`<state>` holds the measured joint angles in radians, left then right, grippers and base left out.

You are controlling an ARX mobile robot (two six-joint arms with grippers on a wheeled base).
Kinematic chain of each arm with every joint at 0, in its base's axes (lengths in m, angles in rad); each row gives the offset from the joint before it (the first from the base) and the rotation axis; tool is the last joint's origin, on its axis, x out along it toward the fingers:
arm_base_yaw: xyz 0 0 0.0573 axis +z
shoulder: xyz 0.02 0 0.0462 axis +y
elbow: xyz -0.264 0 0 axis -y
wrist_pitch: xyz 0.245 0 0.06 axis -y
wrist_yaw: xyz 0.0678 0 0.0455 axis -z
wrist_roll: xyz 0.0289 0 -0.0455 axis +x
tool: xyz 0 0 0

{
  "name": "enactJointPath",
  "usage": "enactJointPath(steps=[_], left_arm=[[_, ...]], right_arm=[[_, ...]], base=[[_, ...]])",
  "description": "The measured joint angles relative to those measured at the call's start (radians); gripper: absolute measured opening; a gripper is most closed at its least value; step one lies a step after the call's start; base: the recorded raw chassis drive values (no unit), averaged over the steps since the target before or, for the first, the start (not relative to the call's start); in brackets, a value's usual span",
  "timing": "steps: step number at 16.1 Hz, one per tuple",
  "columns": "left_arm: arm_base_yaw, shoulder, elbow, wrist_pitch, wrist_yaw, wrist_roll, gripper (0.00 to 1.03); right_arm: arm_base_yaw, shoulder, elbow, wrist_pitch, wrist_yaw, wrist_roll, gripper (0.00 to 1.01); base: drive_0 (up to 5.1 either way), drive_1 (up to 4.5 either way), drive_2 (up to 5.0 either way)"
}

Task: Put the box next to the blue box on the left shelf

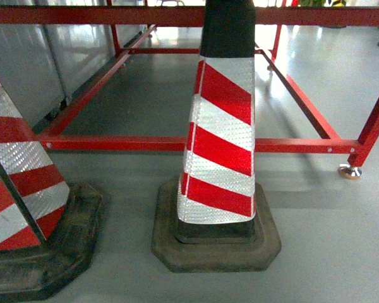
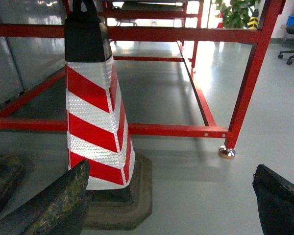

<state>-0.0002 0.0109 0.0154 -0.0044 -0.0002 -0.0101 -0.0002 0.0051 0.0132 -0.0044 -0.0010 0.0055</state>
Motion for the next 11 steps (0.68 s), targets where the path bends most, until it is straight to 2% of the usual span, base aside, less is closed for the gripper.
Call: enactJointPath(steps=[11], left_arm=[[0.000, 0.000, 0.000, 0.000, 0.000, 0.000, 0.98]], right_arm=[[0.000, 0.000, 0.000, 0.000, 0.000, 0.000, 0.98]], base=[[0.0, 0.00, 0.0]])
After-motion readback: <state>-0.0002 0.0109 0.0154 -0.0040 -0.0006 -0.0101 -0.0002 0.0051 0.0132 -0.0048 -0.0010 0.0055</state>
